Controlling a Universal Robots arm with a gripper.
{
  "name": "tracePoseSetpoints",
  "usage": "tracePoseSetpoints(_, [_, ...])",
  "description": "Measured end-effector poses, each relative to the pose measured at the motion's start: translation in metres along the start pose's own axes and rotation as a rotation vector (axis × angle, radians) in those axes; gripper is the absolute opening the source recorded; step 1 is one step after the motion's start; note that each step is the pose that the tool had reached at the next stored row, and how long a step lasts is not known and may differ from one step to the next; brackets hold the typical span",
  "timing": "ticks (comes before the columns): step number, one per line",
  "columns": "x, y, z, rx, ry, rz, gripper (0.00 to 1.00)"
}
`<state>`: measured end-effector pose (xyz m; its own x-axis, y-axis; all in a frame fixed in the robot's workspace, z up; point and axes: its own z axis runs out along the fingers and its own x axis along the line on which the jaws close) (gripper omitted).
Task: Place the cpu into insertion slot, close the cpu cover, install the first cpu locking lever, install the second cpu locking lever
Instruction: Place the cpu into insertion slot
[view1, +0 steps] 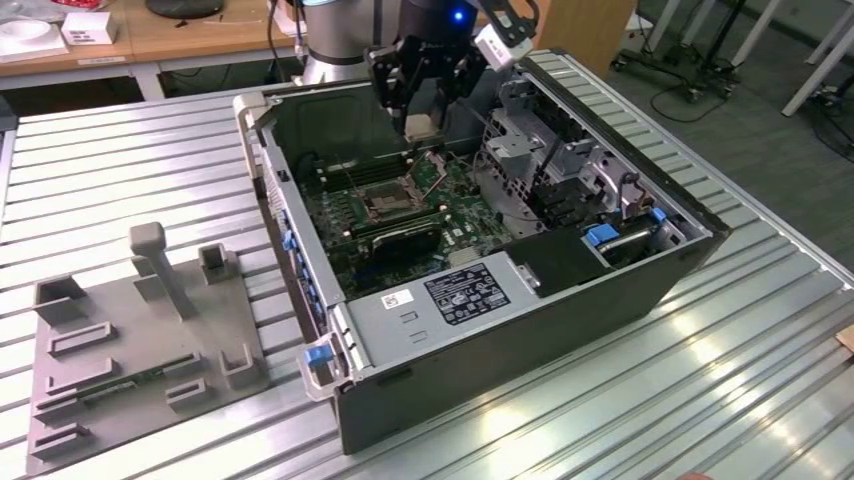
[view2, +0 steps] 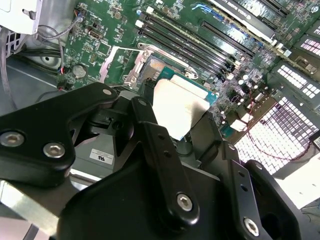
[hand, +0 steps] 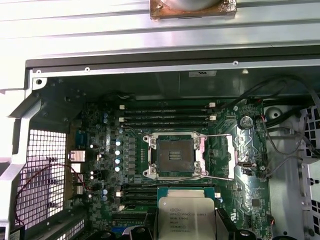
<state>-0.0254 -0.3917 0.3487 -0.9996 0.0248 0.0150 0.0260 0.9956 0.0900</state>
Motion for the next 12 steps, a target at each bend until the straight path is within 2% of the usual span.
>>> tracePoseSetpoints(12, [0.0, -0.0002, 0.0017, 0.0003, 0.0001, 0.0, 0.54])
